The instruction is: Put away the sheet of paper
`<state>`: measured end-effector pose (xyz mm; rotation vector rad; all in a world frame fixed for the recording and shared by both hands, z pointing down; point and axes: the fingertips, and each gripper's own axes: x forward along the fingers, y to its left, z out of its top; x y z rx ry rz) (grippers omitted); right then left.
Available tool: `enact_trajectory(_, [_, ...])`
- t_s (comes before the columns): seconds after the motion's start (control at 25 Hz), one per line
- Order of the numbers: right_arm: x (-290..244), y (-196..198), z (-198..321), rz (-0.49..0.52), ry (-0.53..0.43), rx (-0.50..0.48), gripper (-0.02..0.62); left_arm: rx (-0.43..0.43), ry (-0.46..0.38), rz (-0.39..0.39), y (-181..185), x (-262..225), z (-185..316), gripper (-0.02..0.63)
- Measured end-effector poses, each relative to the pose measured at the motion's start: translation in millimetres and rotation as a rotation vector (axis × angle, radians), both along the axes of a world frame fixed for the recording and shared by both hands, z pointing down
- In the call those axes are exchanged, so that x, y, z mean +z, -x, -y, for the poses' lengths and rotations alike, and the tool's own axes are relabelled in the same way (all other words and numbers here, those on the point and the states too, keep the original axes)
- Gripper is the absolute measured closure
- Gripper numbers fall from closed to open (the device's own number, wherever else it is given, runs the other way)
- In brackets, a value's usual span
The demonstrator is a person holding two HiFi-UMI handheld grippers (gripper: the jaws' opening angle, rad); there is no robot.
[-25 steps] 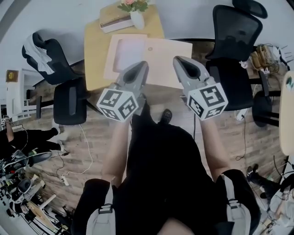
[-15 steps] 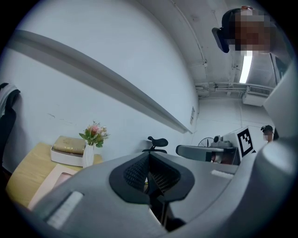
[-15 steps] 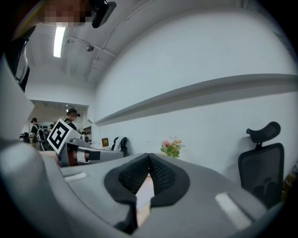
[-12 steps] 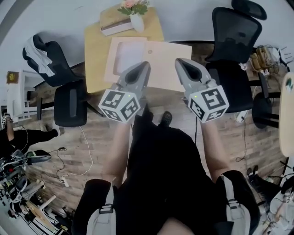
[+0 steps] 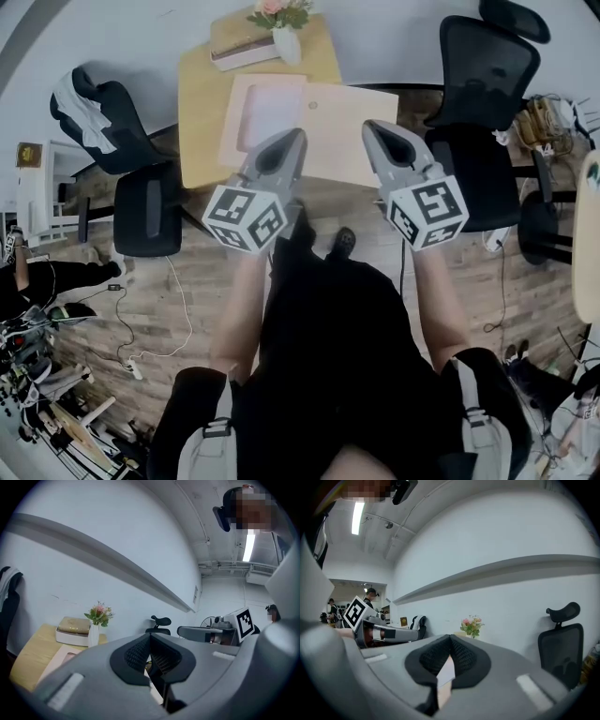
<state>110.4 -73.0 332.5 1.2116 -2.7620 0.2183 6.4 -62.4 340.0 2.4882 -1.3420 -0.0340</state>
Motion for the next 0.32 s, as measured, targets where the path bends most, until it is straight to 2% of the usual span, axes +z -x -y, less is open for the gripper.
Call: enact_trajectory(0.32, [1.6, 9.3, 6.8, -0.010, 0.005, 0.004, 0.593, -0.005, -0.005, 0.004, 13.3, -5.4, 6.5, 0.595])
